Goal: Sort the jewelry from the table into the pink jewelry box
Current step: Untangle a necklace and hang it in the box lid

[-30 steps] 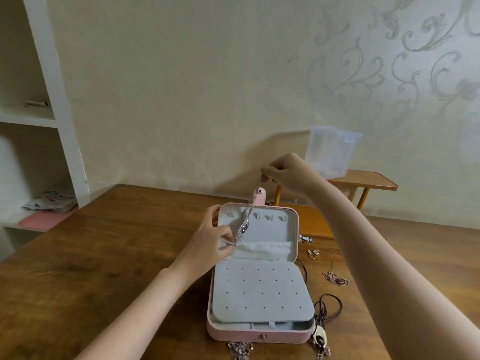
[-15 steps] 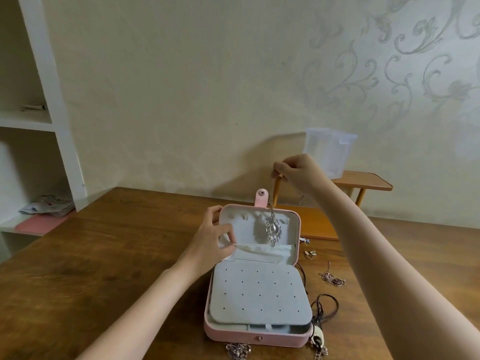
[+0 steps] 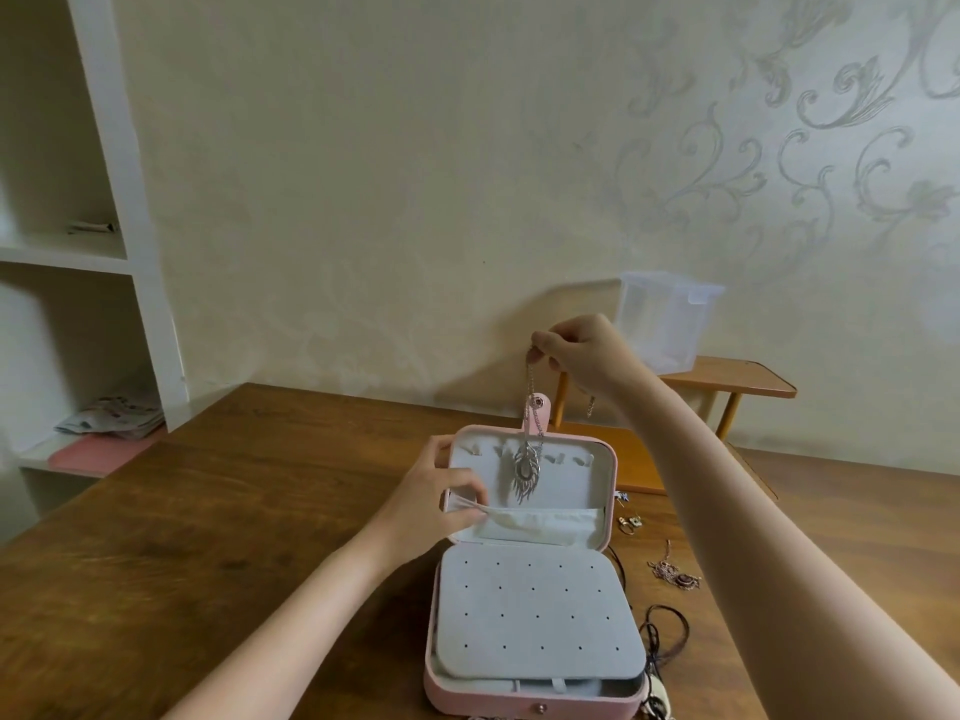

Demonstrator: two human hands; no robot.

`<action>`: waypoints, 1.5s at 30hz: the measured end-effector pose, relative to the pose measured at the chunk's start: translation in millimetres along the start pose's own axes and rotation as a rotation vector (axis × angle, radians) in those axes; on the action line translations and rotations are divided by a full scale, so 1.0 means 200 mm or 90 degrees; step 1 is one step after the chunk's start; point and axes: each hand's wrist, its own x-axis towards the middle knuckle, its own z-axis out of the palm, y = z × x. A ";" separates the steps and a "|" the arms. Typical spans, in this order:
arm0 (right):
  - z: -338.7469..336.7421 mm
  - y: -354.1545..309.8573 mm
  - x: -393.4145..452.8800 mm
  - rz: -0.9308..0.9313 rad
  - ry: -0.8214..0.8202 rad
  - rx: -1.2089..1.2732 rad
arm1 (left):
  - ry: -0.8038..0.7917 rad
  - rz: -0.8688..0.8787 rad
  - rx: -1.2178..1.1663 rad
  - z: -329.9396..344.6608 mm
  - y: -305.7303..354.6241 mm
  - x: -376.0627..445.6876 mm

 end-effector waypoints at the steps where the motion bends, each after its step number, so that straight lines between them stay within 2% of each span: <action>1: 0.01 0.00 0.00 -0.001 -0.003 -0.004 | -0.014 -0.006 -0.008 0.00 0.00 0.00; 7: 0.05 0.08 -0.08 0.010 -0.085 -0.038 | -0.052 -0.023 -0.044 0.01 0.02 0.02; 10: 0.08 0.09 -0.12 -0.002 -0.115 -0.024 | -0.034 -0.032 -0.060 0.01 0.03 0.03; 21: 0.19 0.00 -0.17 -0.061 -0.184 0.034 | 0.139 -0.064 -0.298 0.09 0.10 0.04; 30: 0.19 0.08 -0.22 -0.037 -0.194 0.029 | 0.321 -0.058 -0.232 0.20 0.11 0.10; 33: 0.19 0.13 -0.23 -0.016 -0.194 -0.019 | 0.284 -0.054 -0.217 0.20 0.10 0.11; 38: 0.23 0.22 -0.25 0.032 -0.177 -0.097 | 0.122 0.006 -0.207 0.13 0.05 0.07; 45: 0.28 0.22 -0.25 0.021 -0.212 -0.183 | 0.093 -0.100 -0.377 0.09 0.04 0.02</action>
